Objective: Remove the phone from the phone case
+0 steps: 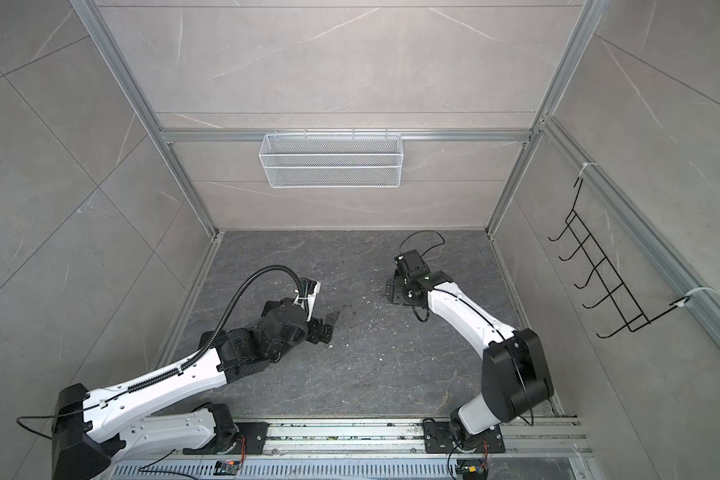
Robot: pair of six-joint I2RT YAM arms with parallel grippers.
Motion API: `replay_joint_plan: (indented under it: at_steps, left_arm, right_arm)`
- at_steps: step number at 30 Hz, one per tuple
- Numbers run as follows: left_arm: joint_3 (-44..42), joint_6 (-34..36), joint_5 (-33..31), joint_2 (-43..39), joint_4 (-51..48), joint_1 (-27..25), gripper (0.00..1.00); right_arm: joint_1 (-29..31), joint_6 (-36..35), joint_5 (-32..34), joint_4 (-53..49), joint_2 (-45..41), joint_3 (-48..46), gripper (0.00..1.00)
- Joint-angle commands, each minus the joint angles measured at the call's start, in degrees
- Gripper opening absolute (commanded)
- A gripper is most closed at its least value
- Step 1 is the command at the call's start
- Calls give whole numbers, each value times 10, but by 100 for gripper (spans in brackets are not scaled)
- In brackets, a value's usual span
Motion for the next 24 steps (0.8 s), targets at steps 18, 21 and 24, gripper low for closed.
replay_joint_plan:
  at_steps: [18, 21, 24]
  left_arm:
    - [-66, -33, 46, -93, 1, 8, 100]
    - [-70, -36, 45, -95, 0, 8, 100]
    - [-73, -37, 46, -93, 4, 8, 100]
  right_arm:
    - [-43, -53, -20, -31, 241, 170, 99]
    - [-44, -53, -24, -30, 253, 177, 99]
    - [-44, -55, -26, -38, 270, 191, 99]
